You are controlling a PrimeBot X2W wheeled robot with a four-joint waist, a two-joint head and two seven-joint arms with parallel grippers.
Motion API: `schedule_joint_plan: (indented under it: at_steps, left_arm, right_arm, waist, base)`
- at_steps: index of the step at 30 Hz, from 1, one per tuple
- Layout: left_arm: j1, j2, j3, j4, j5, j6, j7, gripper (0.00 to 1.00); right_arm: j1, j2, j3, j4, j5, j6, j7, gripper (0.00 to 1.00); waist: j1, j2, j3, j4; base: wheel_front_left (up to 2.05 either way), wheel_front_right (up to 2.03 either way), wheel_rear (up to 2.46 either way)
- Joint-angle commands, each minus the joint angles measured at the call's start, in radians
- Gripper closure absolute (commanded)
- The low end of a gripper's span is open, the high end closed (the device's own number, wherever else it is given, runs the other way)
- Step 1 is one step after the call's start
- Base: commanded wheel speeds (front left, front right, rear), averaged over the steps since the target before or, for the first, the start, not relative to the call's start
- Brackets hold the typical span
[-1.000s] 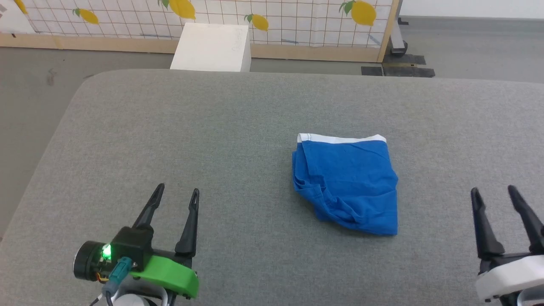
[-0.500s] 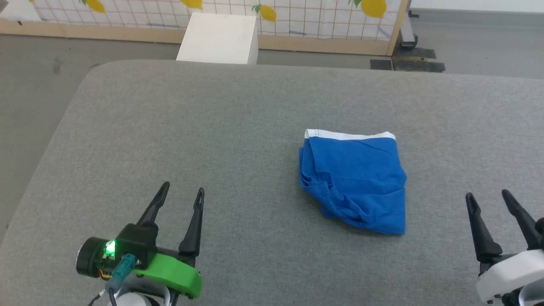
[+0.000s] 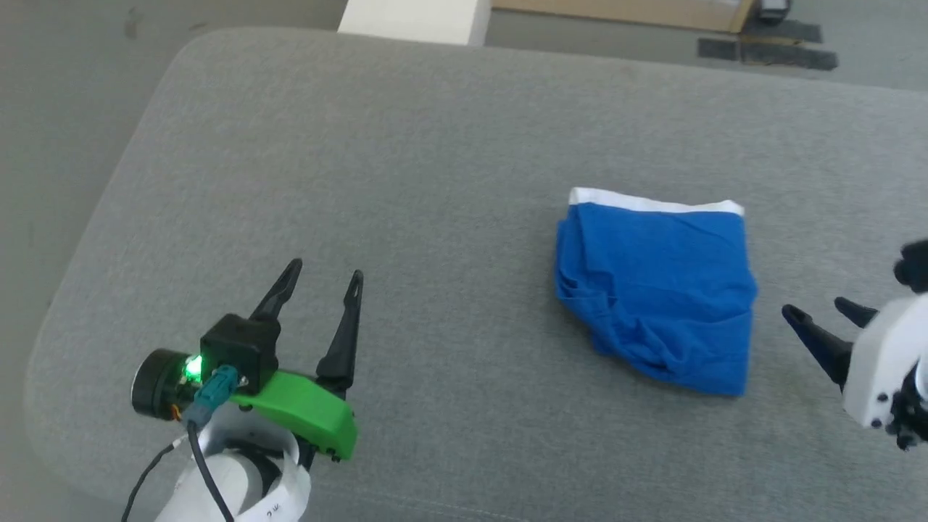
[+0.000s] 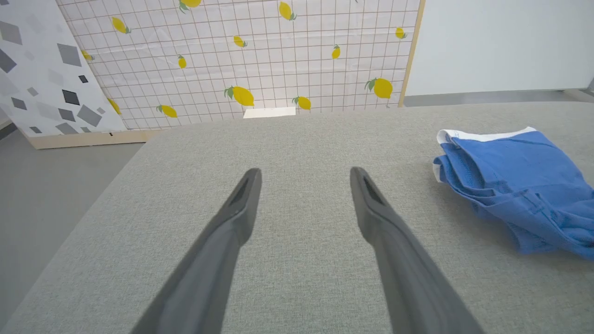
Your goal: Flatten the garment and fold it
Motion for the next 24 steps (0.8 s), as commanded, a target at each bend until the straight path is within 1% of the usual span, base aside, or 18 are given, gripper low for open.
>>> schedule_joint_plan:
  at_steps: [1, 5, 9, 12, 17, 18, 19, 21, 24]
  left_arm:
    - [-0.023, -0.005, 0.001, -0.009, -0.001, 0.006, 0.004, 0.00]
    - [-0.038, -0.008, -0.008, -0.014, 0.008, 0.007, 0.004, 0.00]
    - [-0.046, -0.019, -0.021, -0.009, 0.014, 0.008, -0.008, 0.00]
    - [-0.051, -0.023, -0.033, 0.004, 0.025, 0.008, -0.018, 0.00]
    - [-0.053, -0.026, -0.046, 0.028, 0.035, 0.009, -0.033, 0.00]
    - [-0.053, -0.027, -0.048, 0.033, 0.036, 0.010, -0.035, 0.00]
    - [-0.053, -0.028, -0.050, 0.037, 0.037, 0.011, -0.036, 0.00]
    - [-0.050, -0.030, -0.053, 0.046, 0.037, 0.013, -0.037, 0.00]
    - [-0.048, -0.032, -0.059, 0.056, 0.035, 0.012, -0.035, 0.00]
  right_arm:
    - [-0.041, 0.002, 0.004, 0.026, 0.008, -0.001, 0.043, 0.00]
    - [-0.141, 0.043, -0.025, 0.134, -0.003, -0.001, 0.170, 0.00]
    - [-0.214, 0.087, -0.060, 0.232, -0.060, -0.001, 0.260, 0.00]
    - [-0.239, 0.108, -0.070, 0.280, -0.114, -0.001, 0.275, 0.00]
    - [-0.238, 0.150, -0.072, 0.333, -0.163, -0.001, 0.256, 0.01]
    - [-0.235, 0.156, -0.067, 0.338, -0.171, -0.001, 0.246, 0.64]
    - [-0.232, 0.156, -0.058, 0.338, -0.178, -0.001, 0.232, 1.00]
    - [-0.229, 0.147, -0.034, 0.333, -0.192, -0.001, 0.192, 1.00]
    - [-0.234, 0.115, 0.015, 0.315, -0.199, -0.001, 0.123, 1.00]
  waist:
    - [0.0000, 0.0000, 0.051, 0.052]
    - [0.0000, 0.0000, 0.085, 0.090]
    - [0.0000, 0.0000, 0.114, 0.130]
    - [0.0000, 0.0000, 0.130, 0.156]
    - [0.0000, 0.0000, 0.136, 0.176]
    - [0.0000, 0.0000, 0.135, 0.177]
    - [0.0000, 0.0000, 0.132, 0.177]
    - [0.0000, 0.0000, 0.124, 0.171]
    - [0.0000, 0.0000, 0.106, 0.146]
  base:
    - [0.00, 0.00, 0.00]
    - [0.00, 0.00, 0.00]
    - [0.00, 0.00, 0.00]
    - [0.00, 0.00, 0.00]
    - [0.00, 0.00, 0.00]
    - [0.00, 0.00, 0.00]
    - [0.00, 0.00, 0.00]
    - [0.00, 0.00, 0.00]
    - [0.00, 0.00, 0.00]
